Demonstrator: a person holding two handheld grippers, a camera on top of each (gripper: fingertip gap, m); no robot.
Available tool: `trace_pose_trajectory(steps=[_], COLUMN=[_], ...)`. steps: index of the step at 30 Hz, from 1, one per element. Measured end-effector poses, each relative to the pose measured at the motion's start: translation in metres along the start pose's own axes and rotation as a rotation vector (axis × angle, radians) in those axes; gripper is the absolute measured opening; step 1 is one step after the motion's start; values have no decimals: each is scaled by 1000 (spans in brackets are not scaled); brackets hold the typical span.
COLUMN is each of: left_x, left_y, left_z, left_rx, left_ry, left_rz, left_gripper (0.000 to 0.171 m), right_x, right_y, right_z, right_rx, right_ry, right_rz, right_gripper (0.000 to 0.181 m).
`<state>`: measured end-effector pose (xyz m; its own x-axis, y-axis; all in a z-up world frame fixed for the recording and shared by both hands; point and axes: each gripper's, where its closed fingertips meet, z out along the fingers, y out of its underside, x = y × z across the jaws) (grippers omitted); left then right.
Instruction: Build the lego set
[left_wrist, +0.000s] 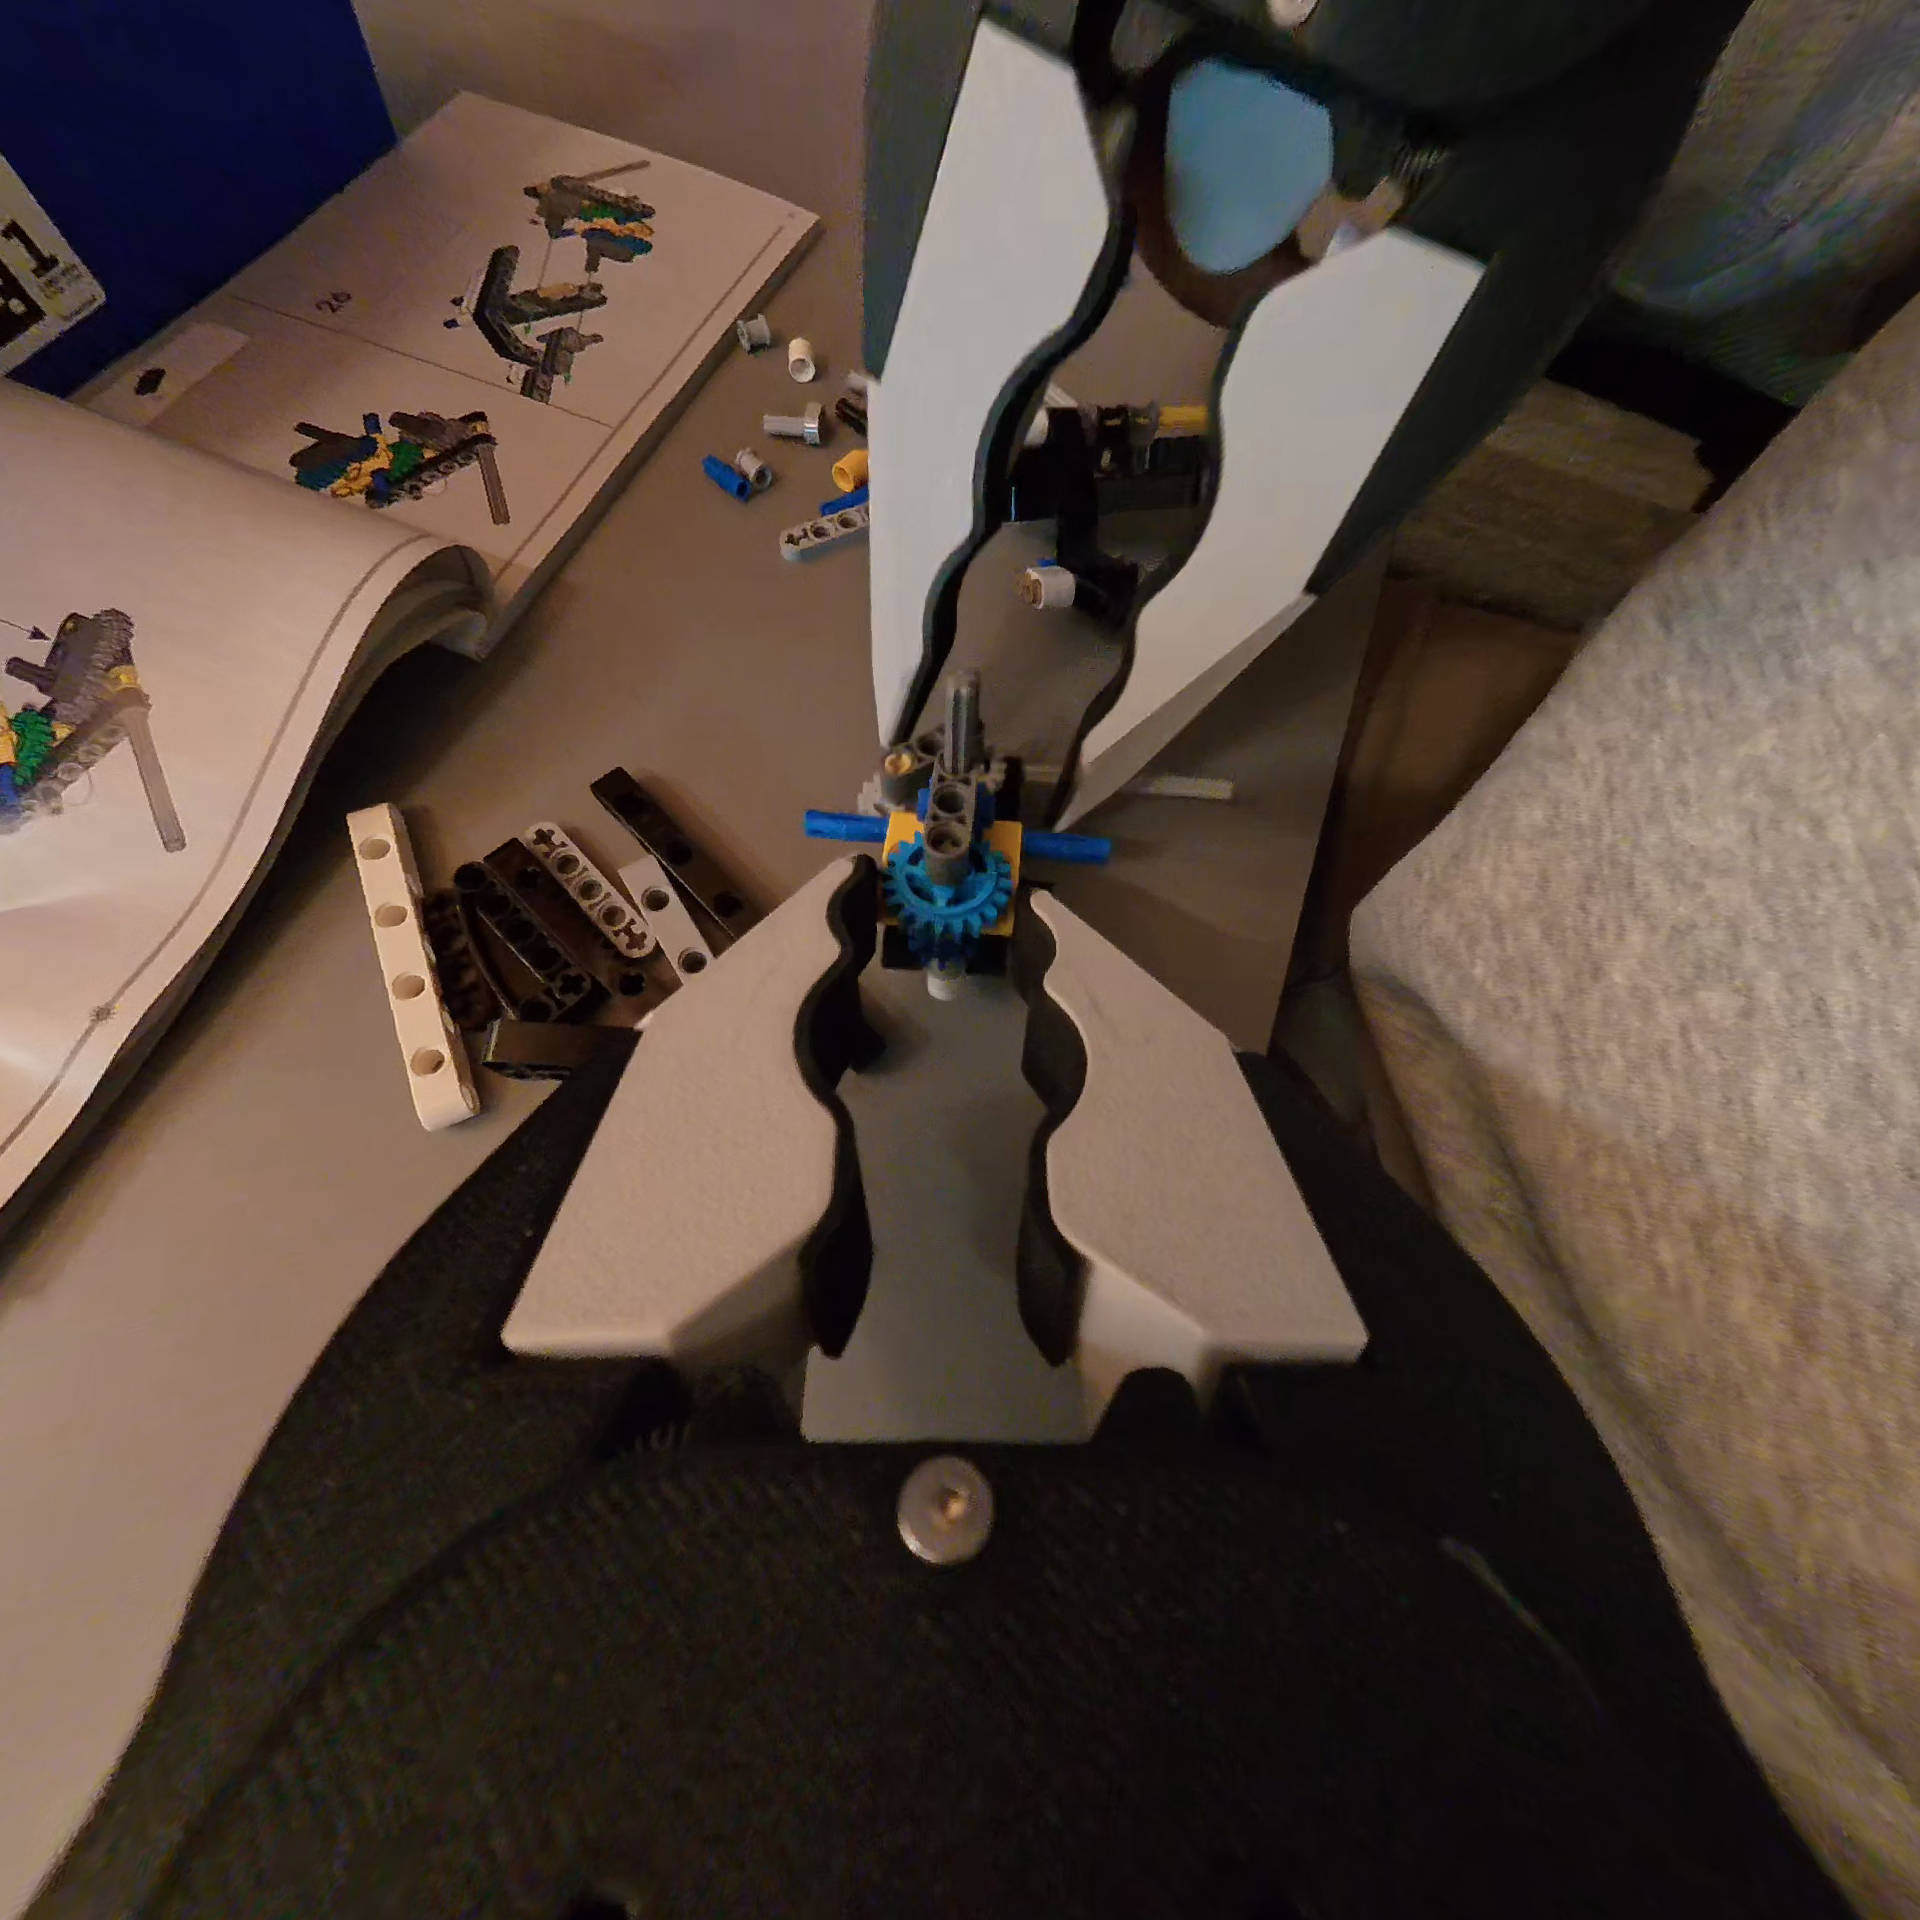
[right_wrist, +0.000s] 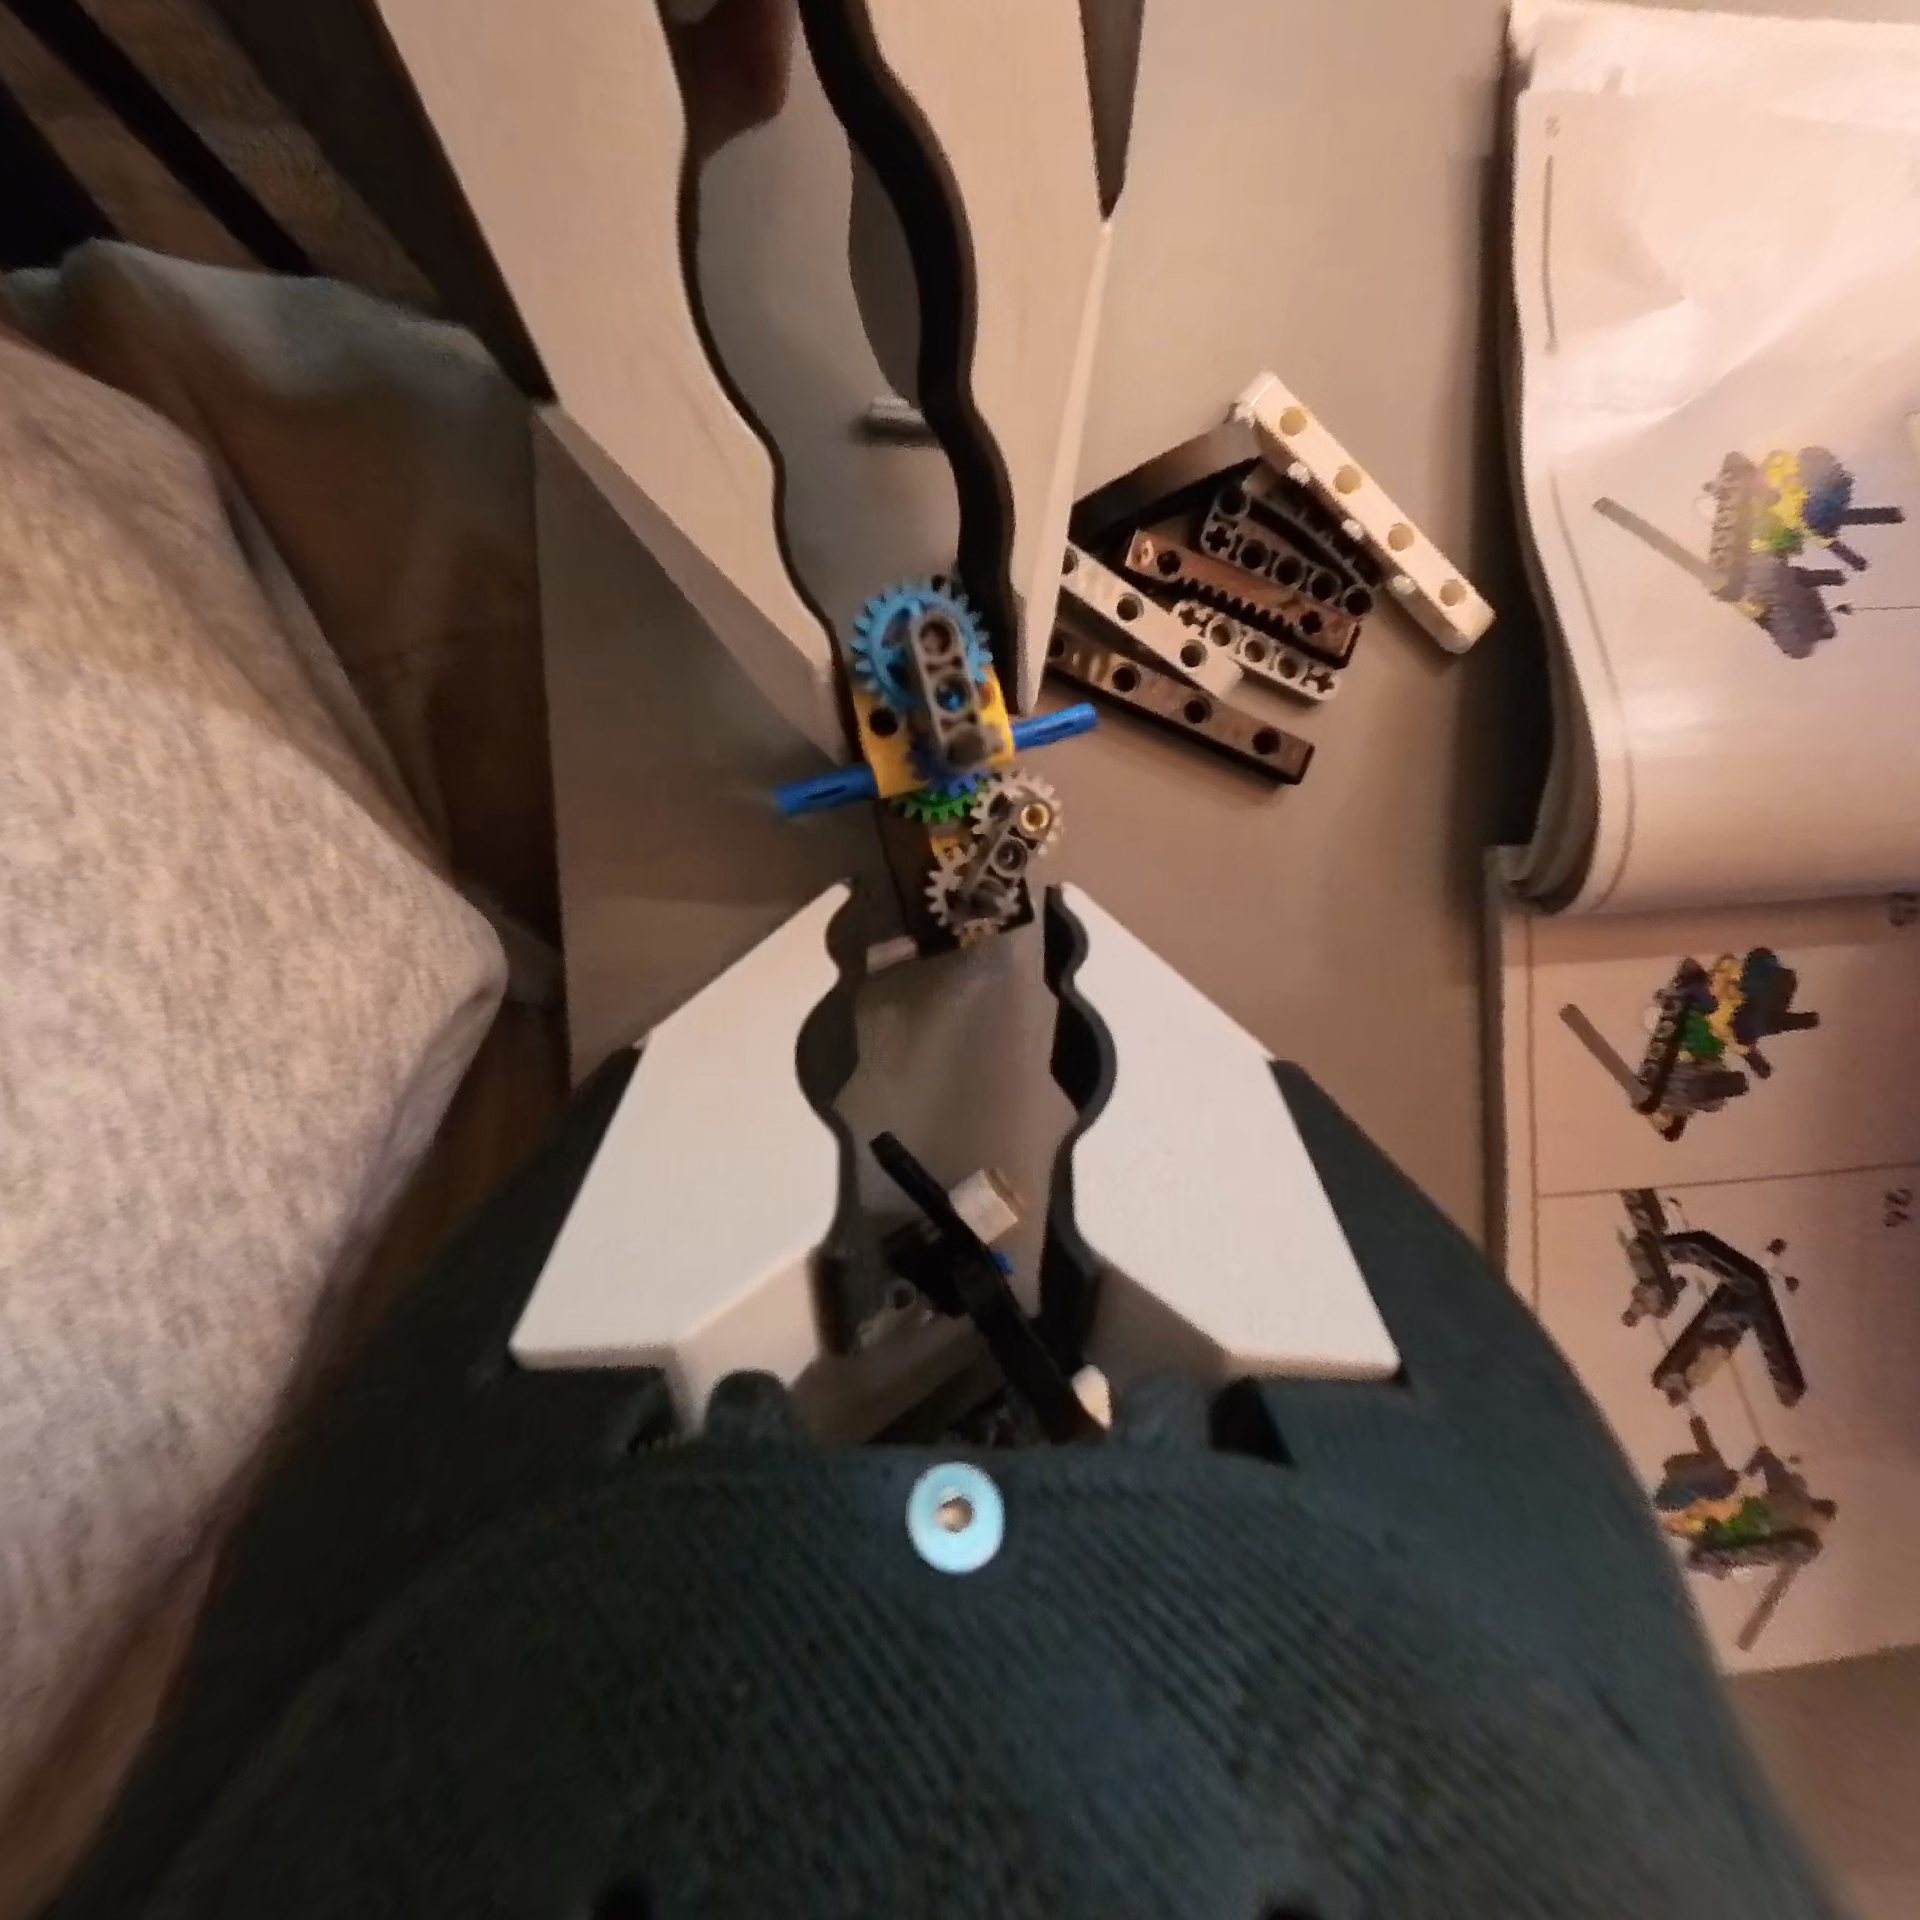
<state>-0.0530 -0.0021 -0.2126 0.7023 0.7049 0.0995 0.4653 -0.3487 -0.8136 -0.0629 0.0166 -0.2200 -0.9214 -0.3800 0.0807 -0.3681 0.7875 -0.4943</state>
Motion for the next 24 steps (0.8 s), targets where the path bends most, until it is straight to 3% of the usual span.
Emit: trace_pose_trajectory(steps=[4, 12, 24], left_x=[0, 0, 0], left_y=[2, 4, 7], left_z=[2, 4, 6], left_rx=[-14, -30, -52], left_ry=[-10, -15, -7], left_rz=[13, 22, 23], left_gripper=[24, 24, 23], right_x=[4, 7, 4], right_y=[-6, -12, -6], right_z=[-13, -15, 2], right_rx=[57, 151, 99], right_ry=[13, 35, -46], right_rz=[38, 75, 88], right_gripper=[42, 33, 30])
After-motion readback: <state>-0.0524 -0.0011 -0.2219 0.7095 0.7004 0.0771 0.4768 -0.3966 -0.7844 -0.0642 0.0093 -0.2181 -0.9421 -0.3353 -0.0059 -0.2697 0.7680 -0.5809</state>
